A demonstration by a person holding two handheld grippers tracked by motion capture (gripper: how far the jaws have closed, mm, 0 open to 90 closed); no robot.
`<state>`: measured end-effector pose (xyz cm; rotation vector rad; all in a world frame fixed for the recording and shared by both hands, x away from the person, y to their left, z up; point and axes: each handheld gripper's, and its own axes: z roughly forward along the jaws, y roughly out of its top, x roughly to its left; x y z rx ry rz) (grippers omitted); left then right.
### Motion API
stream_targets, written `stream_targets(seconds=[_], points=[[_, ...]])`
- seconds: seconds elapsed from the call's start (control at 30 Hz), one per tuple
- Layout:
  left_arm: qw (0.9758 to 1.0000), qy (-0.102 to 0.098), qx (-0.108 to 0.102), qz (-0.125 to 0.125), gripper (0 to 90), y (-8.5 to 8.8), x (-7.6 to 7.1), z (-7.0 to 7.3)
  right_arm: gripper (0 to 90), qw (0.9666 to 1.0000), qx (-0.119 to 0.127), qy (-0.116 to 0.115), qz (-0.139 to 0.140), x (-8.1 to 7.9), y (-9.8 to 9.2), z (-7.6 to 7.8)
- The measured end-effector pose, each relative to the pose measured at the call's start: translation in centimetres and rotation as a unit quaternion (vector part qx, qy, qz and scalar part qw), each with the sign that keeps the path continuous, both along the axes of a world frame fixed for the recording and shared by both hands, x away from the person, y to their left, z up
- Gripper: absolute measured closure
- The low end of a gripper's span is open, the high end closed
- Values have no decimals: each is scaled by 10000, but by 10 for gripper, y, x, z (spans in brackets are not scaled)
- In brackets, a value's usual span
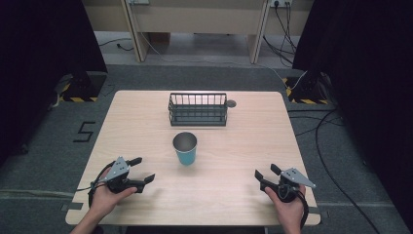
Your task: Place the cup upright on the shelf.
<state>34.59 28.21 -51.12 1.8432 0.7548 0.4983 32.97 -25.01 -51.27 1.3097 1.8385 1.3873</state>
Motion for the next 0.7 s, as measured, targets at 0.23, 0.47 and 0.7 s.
stream_targets(seconds=[0.23, 0.47, 0.7], points=[[10000, 25, -64, -19, 146, 0, 1, -1, 267, 10000, -28, -32, -10, -1, 0, 0], [9998, 34, -170, -48, 145, -4, 6, 2, 267, 10000, -17, -28, -16, 0, 0, 0], [9995, -29, -261, -152, 144, -15, 14, 10, 267, 10000, -3, -15, -43, 0, 0, 0]])
